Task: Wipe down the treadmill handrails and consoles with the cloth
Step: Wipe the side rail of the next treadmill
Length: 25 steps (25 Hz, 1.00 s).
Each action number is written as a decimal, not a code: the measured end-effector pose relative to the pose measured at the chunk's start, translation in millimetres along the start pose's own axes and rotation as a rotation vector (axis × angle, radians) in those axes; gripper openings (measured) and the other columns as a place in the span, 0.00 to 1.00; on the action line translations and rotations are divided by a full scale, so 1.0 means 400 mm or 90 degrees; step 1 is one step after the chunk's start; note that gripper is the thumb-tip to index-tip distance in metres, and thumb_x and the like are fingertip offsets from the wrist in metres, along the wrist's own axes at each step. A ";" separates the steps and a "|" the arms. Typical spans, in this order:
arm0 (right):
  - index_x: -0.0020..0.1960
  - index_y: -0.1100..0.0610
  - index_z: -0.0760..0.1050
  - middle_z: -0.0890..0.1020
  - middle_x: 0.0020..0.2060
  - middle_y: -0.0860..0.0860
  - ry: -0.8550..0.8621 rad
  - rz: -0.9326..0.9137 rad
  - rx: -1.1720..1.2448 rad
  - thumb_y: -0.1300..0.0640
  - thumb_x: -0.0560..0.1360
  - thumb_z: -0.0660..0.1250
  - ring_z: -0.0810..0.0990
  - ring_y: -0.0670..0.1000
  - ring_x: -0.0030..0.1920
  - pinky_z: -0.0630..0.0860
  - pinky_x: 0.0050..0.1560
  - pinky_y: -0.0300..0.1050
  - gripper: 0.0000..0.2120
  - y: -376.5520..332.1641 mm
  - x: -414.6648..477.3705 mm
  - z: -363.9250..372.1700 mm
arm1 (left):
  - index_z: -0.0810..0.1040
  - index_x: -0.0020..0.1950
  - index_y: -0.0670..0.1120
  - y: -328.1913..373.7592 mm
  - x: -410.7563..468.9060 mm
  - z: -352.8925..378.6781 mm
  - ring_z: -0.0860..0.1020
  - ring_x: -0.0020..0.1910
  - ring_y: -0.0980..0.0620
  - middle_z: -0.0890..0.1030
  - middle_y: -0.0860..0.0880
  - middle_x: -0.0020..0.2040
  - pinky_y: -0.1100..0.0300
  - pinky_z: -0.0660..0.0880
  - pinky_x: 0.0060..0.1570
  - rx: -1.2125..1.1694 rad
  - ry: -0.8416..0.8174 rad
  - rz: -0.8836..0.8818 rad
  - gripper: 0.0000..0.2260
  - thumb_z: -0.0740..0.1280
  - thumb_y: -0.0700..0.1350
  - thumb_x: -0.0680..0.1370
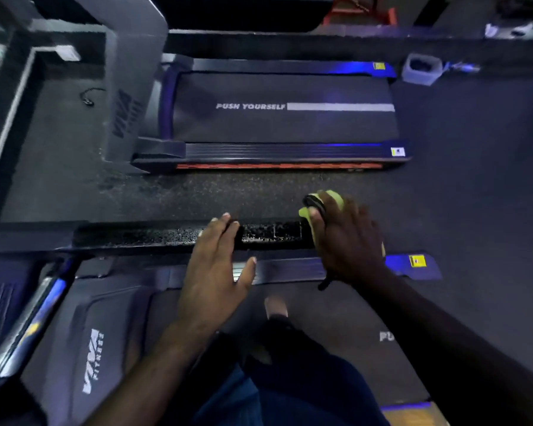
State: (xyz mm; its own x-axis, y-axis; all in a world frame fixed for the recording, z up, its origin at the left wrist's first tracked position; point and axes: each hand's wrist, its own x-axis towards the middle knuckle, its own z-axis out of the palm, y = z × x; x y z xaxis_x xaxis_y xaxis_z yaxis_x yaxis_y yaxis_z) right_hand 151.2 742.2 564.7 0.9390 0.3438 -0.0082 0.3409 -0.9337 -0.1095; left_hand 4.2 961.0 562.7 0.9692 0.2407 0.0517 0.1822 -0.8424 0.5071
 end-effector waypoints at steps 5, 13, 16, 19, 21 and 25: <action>0.77 0.43 0.69 0.73 0.72 0.56 0.022 0.095 -0.056 0.35 0.85 0.52 0.73 0.64 0.62 0.72 0.58 0.58 0.25 -0.036 -0.045 0.025 | 0.64 0.82 0.39 -0.021 0.009 0.015 0.56 0.84 0.43 0.60 0.42 0.84 0.41 0.56 0.82 0.062 -0.030 0.045 0.34 0.70 0.52 0.82; 0.70 0.44 0.76 0.77 0.64 0.56 -0.022 0.030 -0.074 0.38 0.84 0.52 0.74 0.64 0.60 0.74 0.57 0.60 0.22 -0.061 0.044 0.005 | 0.65 0.81 0.39 -0.045 0.032 -0.007 0.58 0.84 0.43 0.62 0.43 0.84 0.40 0.57 0.81 0.084 -0.016 0.034 0.33 0.66 0.55 0.81; 0.78 0.40 0.68 0.71 0.74 0.54 0.037 -0.065 -0.053 0.36 0.84 0.57 0.72 0.63 0.64 0.69 0.58 0.59 0.24 -0.009 -0.074 0.000 | 0.64 0.82 0.39 -0.039 0.025 -0.013 0.56 0.84 0.44 0.61 0.43 0.84 0.40 0.57 0.81 0.095 -0.011 0.014 0.34 0.65 0.56 0.82; 0.74 0.42 0.70 0.75 0.68 0.55 -0.046 -0.092 -0.059 0.36 0.84 0.51 0.76 0.64 0.60 0.74 0.58 0.60 0.23 -0.042 0.047 0.009 | 0.65 0.81 0.38 -0.056 0.007 -0.013 0.58 0.84 0.42 0.62 0.42 0.83 0.39 0.59 0.80 0.088 0.008 -0.011 0.34 0.64 0.57 0.81; 0.73 0.45 0.71 0.78 0.64 0.57 -0.093 -0.130 -0.073 0.38 0.84 0.49 0.77 0.65 0.58 0.76 0.57 0.61 0.24 -0.091 0.109 0.008 | 0.65 0.81 0.38 -0.047 0.002 -0.004 0.59 0.83 0.42 0.63 0.41 0.83 0.39 0.61 0.79 0.086 0.027 -0.038 0.34 0.63 0.58 0.81; 0.82 0.39 0.62 0.69 0.77 0.55 -0.020 -0.315 -0.039 0.36 0.85 0.53 0.73 0.63 0.59 0.73 0.55 0.57 0.26 0.036 0.003 -0.010 | 0.66 0.80 0.37 -0.021 -0.010 0.002 0.60 0.83 0.41 0.64 0.41 0.82 0.37 0.62 0.78 0.059 0.085 -0.067 0.34 0.65 0.57 0.81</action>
State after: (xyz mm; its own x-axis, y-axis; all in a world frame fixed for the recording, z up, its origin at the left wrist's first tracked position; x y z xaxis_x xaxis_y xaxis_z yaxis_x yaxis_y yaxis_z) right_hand 157.2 728.8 567.3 0.6623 0.7492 0.0005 0.7483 -0.6615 -0.0495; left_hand -1.2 966.6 557.5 0.9145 0.3868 0.1188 0.3025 -0.8485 0.4342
